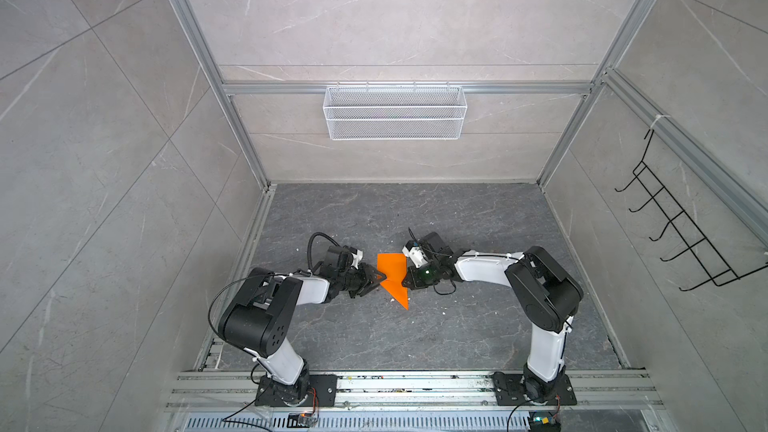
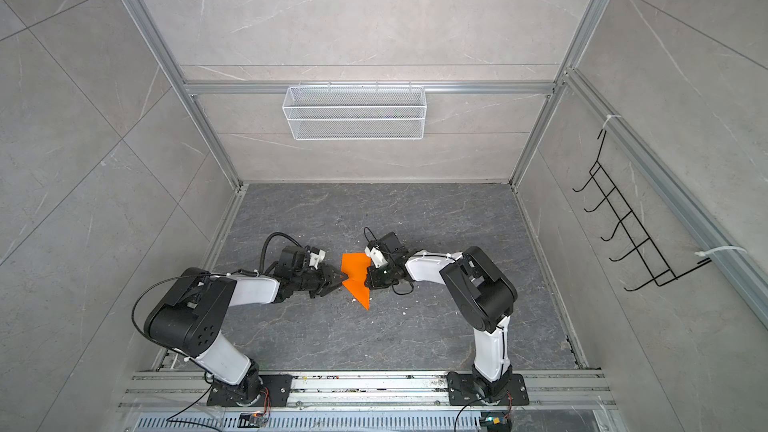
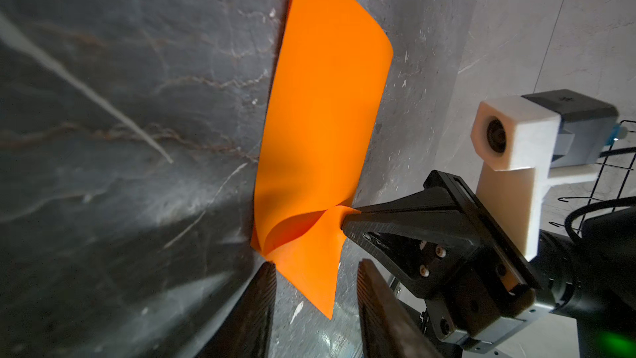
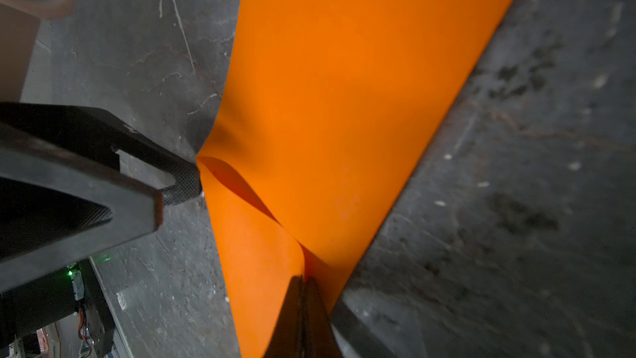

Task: Fold a paper plane with a square sheet of paper (pick it up from the middle)

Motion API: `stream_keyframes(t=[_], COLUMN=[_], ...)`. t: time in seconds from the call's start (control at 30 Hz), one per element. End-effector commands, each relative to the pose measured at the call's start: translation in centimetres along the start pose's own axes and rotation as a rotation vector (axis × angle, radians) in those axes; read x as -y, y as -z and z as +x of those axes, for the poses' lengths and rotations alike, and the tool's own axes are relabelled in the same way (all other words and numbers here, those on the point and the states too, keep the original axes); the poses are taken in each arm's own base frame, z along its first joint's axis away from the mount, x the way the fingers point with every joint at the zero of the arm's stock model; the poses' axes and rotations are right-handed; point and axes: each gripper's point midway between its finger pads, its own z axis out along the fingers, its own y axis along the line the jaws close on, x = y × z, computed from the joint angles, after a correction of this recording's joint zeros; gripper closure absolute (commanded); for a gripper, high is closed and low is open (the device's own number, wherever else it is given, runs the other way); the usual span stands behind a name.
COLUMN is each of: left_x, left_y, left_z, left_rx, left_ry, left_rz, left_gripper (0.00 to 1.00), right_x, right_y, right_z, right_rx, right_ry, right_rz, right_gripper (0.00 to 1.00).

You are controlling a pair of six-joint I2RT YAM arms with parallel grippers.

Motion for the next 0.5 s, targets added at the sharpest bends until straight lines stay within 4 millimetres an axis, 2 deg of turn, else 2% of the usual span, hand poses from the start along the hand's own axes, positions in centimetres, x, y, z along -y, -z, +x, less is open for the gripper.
stream_keyframes(t=[0.0,0.17,0.47], left_x=[1.4,0.8,-0.4], left_y=[-0.5,-0.6,0.5], left_z=[-0.6,-0.5,-0.6], left_rx=[-0.006,-0.003,0.058], left_ry=[-0.019,-0.001,0.017], left_rz=[0.045,0.029,-0.049], left_gripper=[0.59,0.58,0.55], right_x=[2.0,2.0,2.3], right_y=[-0.7,-0.8,-0.7], right_z=[1.1,1.2,1.2], right_rx=[-0.043,-0.046,-0.044], right_ry=[-0.023,-0.023,-0.027], right_rz=[0.061,0.064,0.072], right_gripper=[0.93,0.93,0.93])
